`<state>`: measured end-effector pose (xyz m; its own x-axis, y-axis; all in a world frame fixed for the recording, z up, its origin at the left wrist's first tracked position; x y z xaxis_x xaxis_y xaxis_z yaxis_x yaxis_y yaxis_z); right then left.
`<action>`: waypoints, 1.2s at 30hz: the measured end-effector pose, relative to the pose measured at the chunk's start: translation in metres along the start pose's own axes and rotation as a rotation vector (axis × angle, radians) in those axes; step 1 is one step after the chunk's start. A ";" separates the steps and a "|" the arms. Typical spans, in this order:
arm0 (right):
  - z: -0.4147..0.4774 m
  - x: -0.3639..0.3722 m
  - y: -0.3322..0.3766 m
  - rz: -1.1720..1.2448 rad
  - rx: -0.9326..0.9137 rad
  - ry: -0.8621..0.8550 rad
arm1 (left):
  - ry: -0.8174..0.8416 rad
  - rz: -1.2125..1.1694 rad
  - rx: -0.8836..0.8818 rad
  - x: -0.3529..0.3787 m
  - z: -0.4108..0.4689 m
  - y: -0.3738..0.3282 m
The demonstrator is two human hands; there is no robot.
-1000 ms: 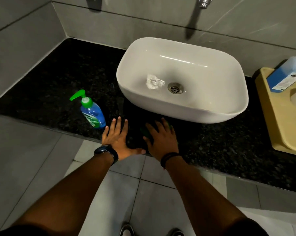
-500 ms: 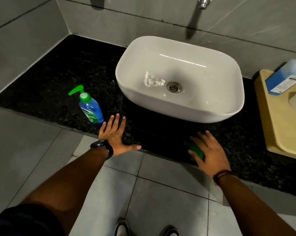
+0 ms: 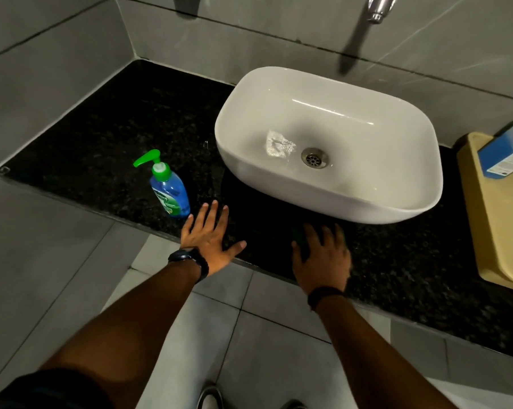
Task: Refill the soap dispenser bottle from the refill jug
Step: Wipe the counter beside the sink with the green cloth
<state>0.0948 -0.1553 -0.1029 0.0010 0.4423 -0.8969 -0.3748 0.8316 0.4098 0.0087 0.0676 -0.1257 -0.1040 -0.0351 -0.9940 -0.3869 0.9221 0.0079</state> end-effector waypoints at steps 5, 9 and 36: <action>0.001 0.017 0.032 0.093 -0.409 0.182 | -0.006 0.014 -0.019 0.000 0.000 0.000; -0.004 -0.002 -0.017 0.125 -0.631 0.307 | 0.002 0.009 -0.024 -0.002 -0.001 -0.002; -0.004 0.006 0.012 0.187 -0.476 0.158 | 0.005 -0.027 -0.036 0.001 0.000 -0.002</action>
<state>0.0867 -0.1436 -0.1043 -0.2321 0.4820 -0.8448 -0.7343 0.4828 0.4772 0.0091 0.0657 -0.1264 -0.0974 -0.0620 -0.9933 -0.4225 0.9062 -0.0151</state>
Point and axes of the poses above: each hand's wrist, its own z-axis towards the middle knuckle, its own x-axis out of the palm, y = z × x, the point moved 1 cm from there along z, towards the middle knuckle, and after that the axes turned 9 degrees about z, right-handed, at the moved point
